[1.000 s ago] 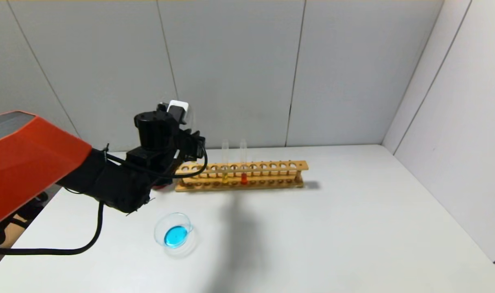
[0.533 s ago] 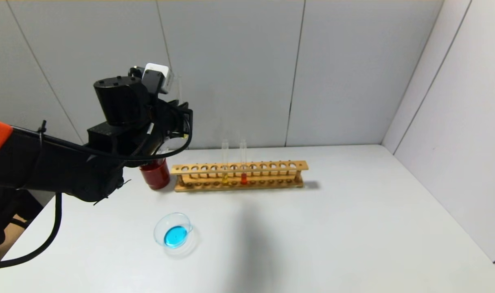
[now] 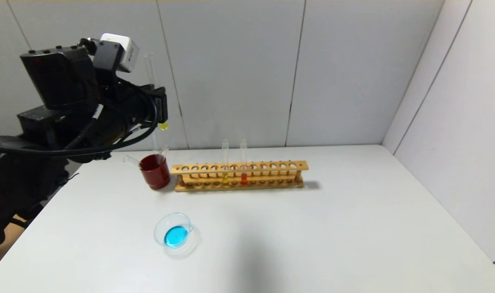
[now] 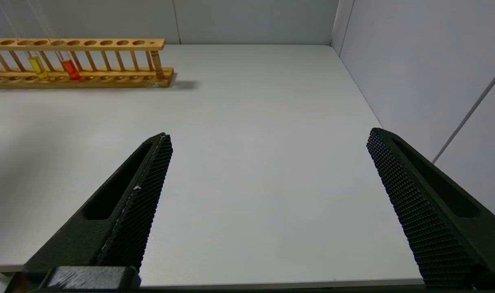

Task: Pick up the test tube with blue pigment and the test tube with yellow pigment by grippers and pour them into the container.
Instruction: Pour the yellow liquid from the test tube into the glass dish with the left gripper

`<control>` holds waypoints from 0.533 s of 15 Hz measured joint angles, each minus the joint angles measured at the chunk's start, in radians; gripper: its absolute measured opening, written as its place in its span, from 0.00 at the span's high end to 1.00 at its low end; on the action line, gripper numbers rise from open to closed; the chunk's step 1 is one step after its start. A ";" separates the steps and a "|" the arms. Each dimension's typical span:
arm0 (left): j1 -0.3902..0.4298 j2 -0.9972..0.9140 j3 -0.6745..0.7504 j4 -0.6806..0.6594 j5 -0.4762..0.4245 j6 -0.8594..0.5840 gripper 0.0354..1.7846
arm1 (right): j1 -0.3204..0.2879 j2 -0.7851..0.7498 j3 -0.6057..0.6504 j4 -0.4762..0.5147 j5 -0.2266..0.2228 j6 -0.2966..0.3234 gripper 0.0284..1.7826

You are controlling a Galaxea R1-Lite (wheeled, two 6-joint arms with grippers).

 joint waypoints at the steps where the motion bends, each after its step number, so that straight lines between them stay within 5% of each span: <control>1: 0.010 -0.037 0.034 0.032 -0.003 0.030 0.85 | 0.001 0.000 0.000 0.000 0.000 0.000 0.02; 8: 0.051 -0.250 0.316 0.054 -0.054 0.167 0.85 | 0.000 0.000 0.000 0.000 0.000 0.000 0.02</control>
